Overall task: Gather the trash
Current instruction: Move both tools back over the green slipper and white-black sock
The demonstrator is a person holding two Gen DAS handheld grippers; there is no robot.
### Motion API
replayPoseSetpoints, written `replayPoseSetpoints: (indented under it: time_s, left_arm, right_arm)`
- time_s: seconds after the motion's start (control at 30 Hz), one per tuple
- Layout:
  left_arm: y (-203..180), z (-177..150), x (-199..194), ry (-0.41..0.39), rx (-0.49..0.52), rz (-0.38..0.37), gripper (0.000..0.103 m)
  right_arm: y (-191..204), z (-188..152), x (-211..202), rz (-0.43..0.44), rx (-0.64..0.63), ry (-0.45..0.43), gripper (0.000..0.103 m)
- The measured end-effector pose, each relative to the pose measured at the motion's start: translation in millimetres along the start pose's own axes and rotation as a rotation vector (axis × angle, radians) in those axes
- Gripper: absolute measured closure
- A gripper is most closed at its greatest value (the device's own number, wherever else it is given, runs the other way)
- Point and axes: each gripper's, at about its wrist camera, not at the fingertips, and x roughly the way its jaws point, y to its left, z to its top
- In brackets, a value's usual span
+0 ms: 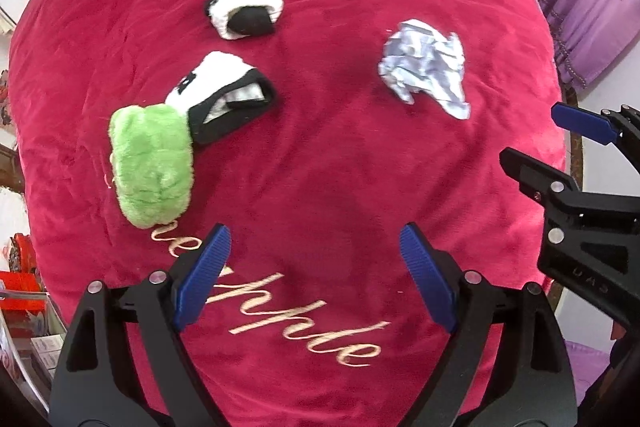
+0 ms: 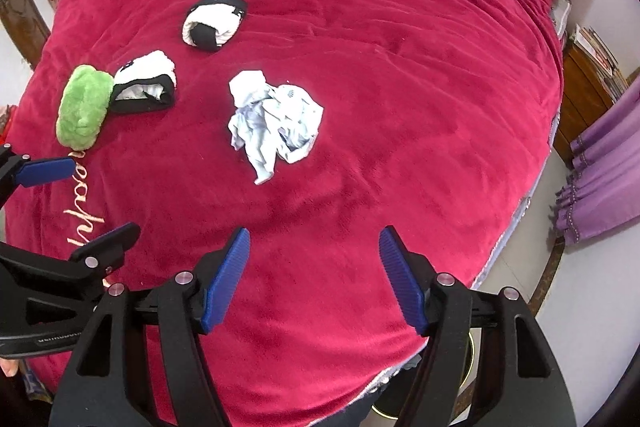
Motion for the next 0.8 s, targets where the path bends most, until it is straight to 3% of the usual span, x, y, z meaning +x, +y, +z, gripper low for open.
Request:
replayPoseSetpoints:
  time_s: [0.8]
  left_arm:
    - [71.9, 4.8, 15.3, 0.011, -0.115, 0.014, 0.015]
  right_arm:
    - [29.2, 31.3, 19.8, 0.018, -0.07, 0.012, 0.037]
